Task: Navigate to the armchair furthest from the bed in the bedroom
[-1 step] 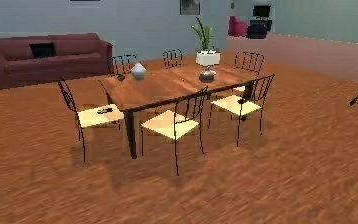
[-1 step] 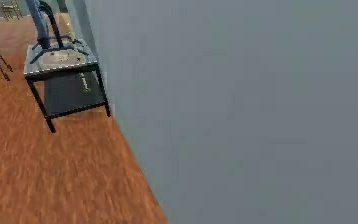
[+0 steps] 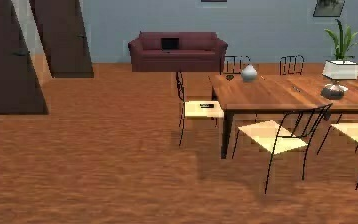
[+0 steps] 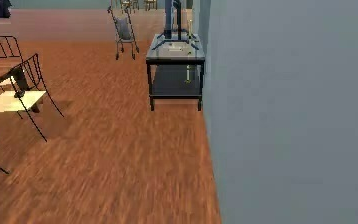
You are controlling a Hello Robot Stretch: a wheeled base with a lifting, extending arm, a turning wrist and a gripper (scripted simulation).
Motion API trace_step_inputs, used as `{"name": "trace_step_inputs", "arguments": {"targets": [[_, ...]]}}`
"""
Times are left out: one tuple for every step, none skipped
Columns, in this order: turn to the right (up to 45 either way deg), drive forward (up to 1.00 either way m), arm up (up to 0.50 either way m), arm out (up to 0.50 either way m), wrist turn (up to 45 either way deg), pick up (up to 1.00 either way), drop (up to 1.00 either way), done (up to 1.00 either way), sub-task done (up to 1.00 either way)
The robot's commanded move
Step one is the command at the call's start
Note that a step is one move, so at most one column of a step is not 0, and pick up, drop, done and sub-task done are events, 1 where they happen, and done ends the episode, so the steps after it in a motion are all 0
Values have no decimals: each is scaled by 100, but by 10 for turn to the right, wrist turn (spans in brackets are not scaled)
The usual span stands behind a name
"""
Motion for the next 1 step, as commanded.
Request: {"name": "trace_step_inputs", "arguments": {"targets": [[0, 30, 0, 0, 0, 0, 0, 0, 0]]}}
